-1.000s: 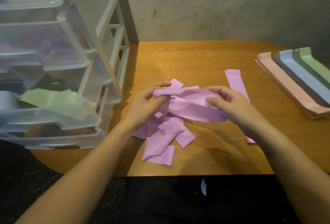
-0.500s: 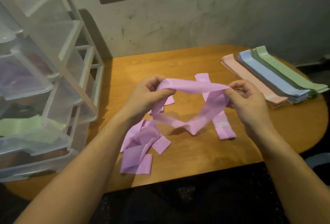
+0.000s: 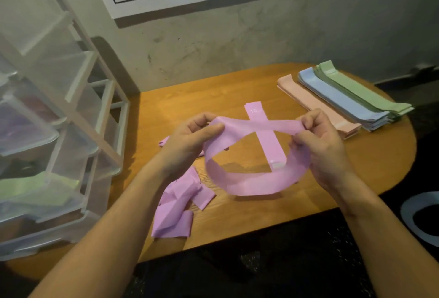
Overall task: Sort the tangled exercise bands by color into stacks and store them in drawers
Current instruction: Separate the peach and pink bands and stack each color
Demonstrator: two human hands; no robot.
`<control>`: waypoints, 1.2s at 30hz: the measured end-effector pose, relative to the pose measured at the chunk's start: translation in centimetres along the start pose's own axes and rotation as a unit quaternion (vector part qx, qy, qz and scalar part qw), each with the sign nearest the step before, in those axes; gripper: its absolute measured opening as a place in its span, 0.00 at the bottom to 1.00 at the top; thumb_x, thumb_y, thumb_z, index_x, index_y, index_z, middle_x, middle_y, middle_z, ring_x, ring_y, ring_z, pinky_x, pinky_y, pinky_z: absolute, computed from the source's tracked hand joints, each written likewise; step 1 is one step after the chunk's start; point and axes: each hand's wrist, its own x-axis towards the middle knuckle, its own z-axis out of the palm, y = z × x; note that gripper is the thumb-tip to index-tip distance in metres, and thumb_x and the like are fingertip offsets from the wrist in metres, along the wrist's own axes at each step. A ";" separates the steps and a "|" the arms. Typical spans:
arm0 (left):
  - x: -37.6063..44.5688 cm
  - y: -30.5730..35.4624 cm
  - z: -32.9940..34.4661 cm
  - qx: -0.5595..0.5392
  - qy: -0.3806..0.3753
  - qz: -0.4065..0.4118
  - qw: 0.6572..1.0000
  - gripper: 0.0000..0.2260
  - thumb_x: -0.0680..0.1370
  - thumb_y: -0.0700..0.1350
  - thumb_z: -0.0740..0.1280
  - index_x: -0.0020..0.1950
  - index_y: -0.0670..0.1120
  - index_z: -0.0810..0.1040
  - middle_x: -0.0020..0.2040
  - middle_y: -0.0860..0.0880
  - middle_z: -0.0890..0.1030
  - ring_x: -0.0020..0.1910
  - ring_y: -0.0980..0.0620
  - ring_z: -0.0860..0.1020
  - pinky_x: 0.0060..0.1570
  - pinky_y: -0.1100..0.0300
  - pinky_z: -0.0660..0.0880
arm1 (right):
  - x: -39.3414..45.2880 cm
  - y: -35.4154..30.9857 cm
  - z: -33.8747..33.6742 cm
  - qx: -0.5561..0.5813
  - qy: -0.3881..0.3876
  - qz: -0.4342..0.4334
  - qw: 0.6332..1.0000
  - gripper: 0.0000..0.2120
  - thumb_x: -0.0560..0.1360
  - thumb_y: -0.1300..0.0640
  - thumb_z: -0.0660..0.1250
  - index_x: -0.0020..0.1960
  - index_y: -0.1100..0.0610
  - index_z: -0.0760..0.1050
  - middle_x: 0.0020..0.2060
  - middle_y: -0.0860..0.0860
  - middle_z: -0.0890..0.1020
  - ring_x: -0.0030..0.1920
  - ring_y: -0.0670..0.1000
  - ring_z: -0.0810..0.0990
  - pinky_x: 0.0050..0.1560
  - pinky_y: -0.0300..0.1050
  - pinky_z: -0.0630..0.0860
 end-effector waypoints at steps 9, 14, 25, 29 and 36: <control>-0.4 0.6 -0.2 -0.059 0.049 0.009 0.997 0.08 0.70 0.44 0.70 0.44 0.46 0.74 0.36 0.46 0.78 0.32 0.51 0.76 0.30 0.63 0.72 | -0.6 -1.0 -1.4 0.048 -0.100 0.019 0.994 0.13 0.70 0.63 0.57 0.50 0.53 0.74 0.42 0.47 0.75 0.40 0.46 0.71 0.39 0.37 0.68; -0.3 0.6 -0.2 -0.049 0.067 0.009 0.996 0.04 0.73 0.44 0.65 0.44 0.45 0.72 0.33 0.47 0.78 0.28 0.52 0.75 0.26 0.65 0.72 | -0.6 -1.2 -1.5 0.068 -0.099 0.042 0.992 0.12 0.71 0.64 0.62 0.48 0.49 0.78 0.42 0.49 0.77 0.40 0.47 0.74 0.38 0.36 0.71; -0.1 -1.5 -1.6 -0.036 0.113 0.002 0.993 0.06 0.69 0.47 0.63 0.37 0.46 0.69 0.37 0.43 0.67 0.36 0.46 0.67 0.36 0.53 0.62 | -1.2 -2.2 0.1 0.037 -0.129 0.203 0.970 0.18 0.78 0.68 0.65 0.65 0.57 0.76 0.45 0.60 0.80 0.43 0.54 0.80 0.38 0.40 0.78; -0.3 -1.0 -1.3 -0.084 0.089 0.026 0.992 0.07 0.65 0.48 0.65 0.36 0.46 0.70 0.40 0.42 0.72 0.38 0.45 0.71 0.39 0.52 0.65 | -1.1 -1.5 0.6 -0.075 -0.134 0.239 0.959 0.10 0.75 0.59 0.72 0.55 0.55 0.84 0.51 0.56 0.86 0.46 0.53 0.83 0.48 0.50 0.77; 0.4 -2.0 -0.9 -0.120 0.090 0.016 0.988 0.07 0.71 0.45 0.61 0.34 0.46 0.73 0.40 0.45 0.76 0.37 0.49 0.74 0.41 0.53 0.67 | -1.6 -1.9 1.8 -0.015 -0.146 0.200 0.969 0.03 0.75 0.63 0.70 0.49 0.61 0.78 0.42 0.57 0.82 0.41 0.52 0.79 0.40 0.42 0.74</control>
